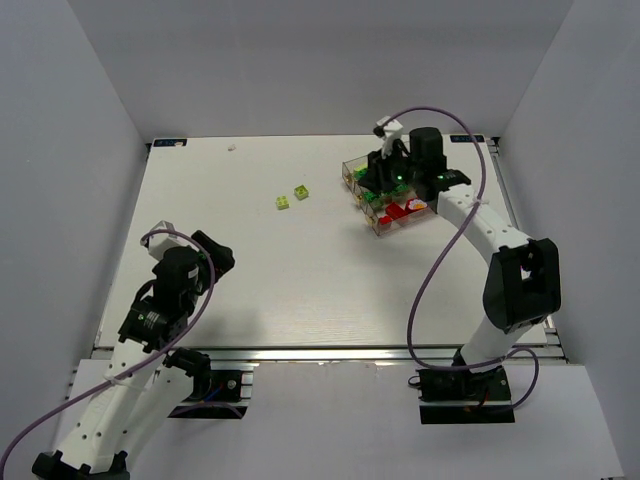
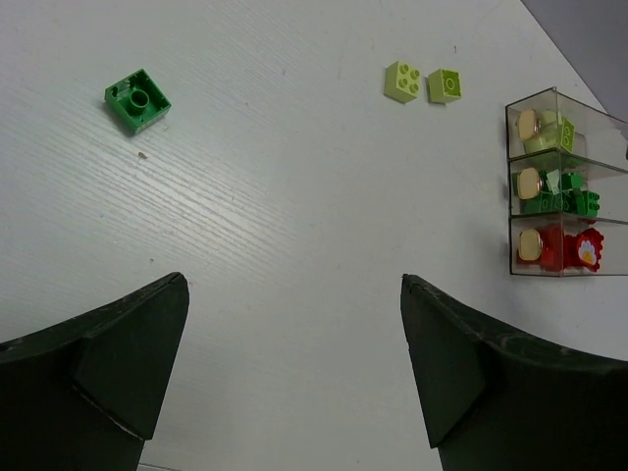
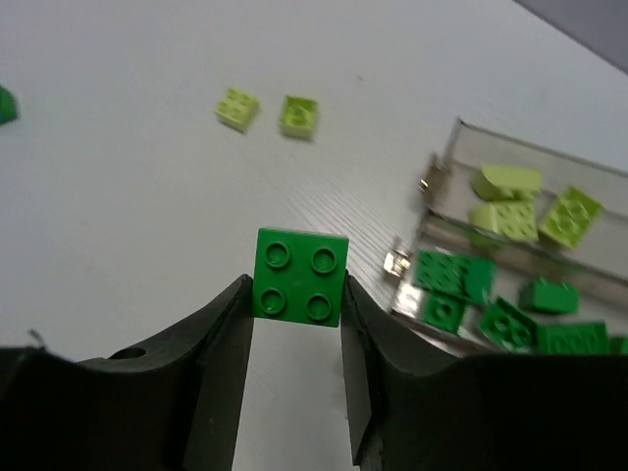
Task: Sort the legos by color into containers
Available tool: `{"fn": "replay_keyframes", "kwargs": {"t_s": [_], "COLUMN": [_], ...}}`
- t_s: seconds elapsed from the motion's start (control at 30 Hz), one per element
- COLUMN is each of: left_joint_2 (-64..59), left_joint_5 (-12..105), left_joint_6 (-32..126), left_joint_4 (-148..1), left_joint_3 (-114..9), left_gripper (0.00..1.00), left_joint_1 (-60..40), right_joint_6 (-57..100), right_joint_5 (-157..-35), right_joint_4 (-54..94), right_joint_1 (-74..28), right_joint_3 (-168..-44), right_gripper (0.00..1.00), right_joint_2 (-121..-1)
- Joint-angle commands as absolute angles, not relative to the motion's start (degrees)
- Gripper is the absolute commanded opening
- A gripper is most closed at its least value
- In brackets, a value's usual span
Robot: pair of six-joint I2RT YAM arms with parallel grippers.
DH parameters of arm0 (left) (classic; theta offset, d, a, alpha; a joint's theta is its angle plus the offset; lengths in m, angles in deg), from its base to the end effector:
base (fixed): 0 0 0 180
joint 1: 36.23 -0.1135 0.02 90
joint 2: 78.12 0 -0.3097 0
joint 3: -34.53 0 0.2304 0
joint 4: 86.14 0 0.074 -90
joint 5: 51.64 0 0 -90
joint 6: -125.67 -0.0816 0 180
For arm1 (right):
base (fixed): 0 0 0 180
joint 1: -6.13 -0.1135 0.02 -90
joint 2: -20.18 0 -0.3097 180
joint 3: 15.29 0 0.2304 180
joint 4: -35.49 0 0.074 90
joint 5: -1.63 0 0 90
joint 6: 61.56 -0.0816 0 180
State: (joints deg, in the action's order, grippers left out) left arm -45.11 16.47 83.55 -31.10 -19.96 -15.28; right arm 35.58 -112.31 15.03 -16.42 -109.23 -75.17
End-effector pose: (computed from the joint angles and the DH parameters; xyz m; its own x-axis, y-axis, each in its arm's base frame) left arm 0.1038 -0.0071 0.2838 -0.3771 -0.5926 -0.7118 -0.3550 0.8023 -0.4799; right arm 0.3725 0.1905 0.3608 -0.2546 -0.2287 -0.9396 -0.7356 0.6765 0.0346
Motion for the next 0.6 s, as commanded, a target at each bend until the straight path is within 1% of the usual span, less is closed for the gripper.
{"fn": "replay_keyframes", "kwargs": {"t_s": [0.0, 0.2, 0.4, 0.5, 0.57], "left_joint_2": [-44.7, -43.8, -43.9, -44.1, -44.1], "left_joint_5": [17.8, 18.8, 19.0, 19.2, 19.4], "left_joint_6": [83.0, 83.1, 83.1, 83.5, 83.7], "left_joint_4": [-33.4, -34.0, -33.4, -33.3, -33.5], "left_joint_3": [-18.9, -18.8, -18.4, -17.8, -17.5], "left_gripper": [0.98, 0.98, 0.98, 0.98, 0.98], "left_joint_1": [-15.3, -15.3, -15.3, -15.3, -15.3], "right_joint_6": [37.3, 40.1, 41.5, 42.0, 42.1], "right_joint_5": [-111.6, -111.1, -111.0, -110.4, -110.2], "right_joint_4": [10.3, 8.7, 7.3, 7.6, 7.9], "right_joint_1": [-10.5, -5.2, -2.9, -2.6, -2.5], "right_joint_3": [-109.9, -115.4, -122.2, -123.9, -124.7], "right_gripper": [0.00, 0.00, 0.01, 0.07, 0.13], "right_joint_2": [-77.4, -84.2, -91.2, -93.5, -95.0]}}
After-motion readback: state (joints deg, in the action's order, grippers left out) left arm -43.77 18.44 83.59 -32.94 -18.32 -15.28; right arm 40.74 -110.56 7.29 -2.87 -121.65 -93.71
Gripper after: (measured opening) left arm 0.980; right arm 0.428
